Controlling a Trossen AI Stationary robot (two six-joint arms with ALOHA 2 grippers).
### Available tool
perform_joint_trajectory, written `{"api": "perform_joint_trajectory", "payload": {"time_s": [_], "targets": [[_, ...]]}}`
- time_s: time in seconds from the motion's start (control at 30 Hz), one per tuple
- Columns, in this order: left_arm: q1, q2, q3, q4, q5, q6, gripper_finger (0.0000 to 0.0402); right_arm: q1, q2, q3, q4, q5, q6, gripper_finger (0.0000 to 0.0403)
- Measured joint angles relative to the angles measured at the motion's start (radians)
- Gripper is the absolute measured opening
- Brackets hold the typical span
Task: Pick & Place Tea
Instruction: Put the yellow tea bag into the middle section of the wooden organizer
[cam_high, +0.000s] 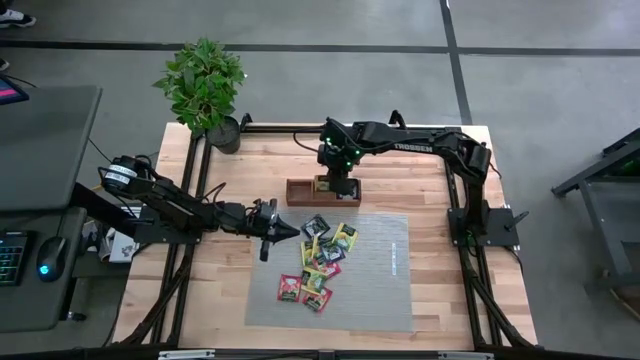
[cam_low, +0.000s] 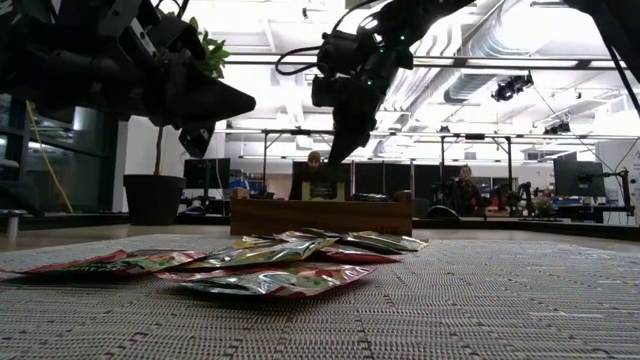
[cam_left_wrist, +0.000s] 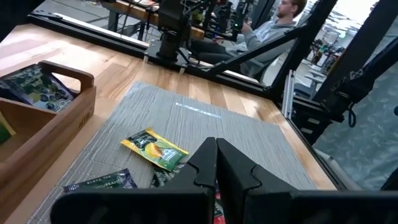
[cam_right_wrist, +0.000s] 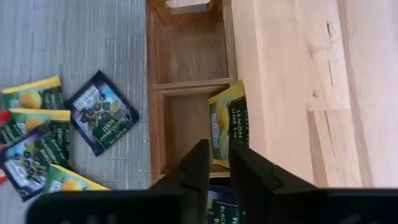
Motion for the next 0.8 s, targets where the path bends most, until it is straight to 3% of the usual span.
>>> {"api": "perform_joint_trajectory", "payload": {"time_s": [0.17, 0.37, 0.57, 0.8], "targets": [[0.0, 0.0, 0.0, 0.0, 0.024, 0.002, 0.0001, 0.0, 0.0, 0.0, -0.024, -0.01, 0.135, 0.0119], [0.0, 0.0, 0.0, -0.035, 0.045, 0.003, 0.0001, 0.013, 0.0, 0.0, -0.172, -0.081, 0.24, 0.0173], [0.0, 0.0, 0.0, -0.059, 0.05, 0.003, 0.0001, 0.069, 0.0, 0.0, -0.317, -0.104, 0.262, 0.0188], [0.0, 0.0, 0.0, -0.06, 0.058, 0.029, 0.0001, 0.161, 0.0, -0.001, -0.304, -0.094, 0.267, 0.0189]]}}
